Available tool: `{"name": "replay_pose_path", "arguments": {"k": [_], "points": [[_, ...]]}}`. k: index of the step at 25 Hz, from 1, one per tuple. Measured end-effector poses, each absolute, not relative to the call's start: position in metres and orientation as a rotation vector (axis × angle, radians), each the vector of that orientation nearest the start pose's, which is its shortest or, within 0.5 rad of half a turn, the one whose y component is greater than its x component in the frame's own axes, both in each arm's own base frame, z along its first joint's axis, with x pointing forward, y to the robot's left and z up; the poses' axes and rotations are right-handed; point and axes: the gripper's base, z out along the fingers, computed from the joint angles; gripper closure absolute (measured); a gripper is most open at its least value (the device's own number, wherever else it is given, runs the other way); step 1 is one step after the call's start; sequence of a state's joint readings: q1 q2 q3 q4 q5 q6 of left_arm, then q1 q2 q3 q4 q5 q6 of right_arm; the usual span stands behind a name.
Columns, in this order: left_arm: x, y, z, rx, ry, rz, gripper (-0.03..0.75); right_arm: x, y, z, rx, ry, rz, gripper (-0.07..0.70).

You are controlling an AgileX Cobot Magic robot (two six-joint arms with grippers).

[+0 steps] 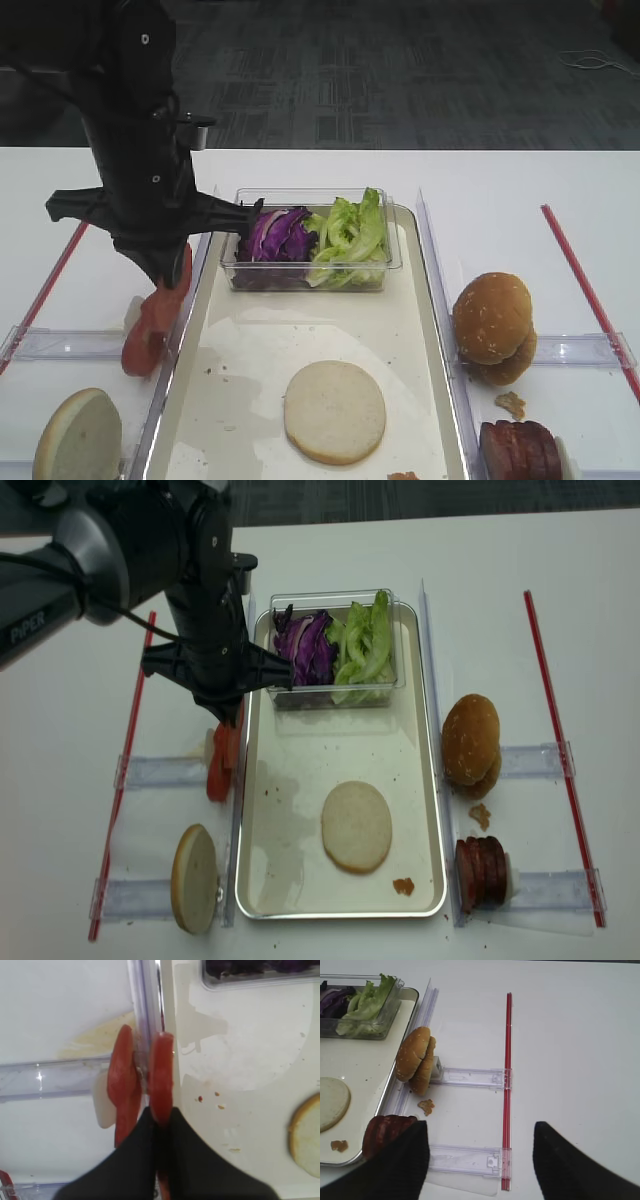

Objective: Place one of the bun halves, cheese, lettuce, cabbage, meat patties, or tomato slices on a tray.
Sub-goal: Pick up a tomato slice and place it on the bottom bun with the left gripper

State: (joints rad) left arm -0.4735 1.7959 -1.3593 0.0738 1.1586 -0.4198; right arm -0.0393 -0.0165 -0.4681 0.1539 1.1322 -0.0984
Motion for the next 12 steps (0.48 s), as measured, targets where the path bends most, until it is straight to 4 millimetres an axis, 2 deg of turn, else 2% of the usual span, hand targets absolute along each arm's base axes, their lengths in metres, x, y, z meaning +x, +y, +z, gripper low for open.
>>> {"name": "replay_pose_path", "arguments": {"k": [12], "points": [[0.3132,-0.156,0.2338,0.15,3.058,0.019,0.711,-0.007,0.0129,0.2635,-0.075,2.121,0.105,0.164]]}}
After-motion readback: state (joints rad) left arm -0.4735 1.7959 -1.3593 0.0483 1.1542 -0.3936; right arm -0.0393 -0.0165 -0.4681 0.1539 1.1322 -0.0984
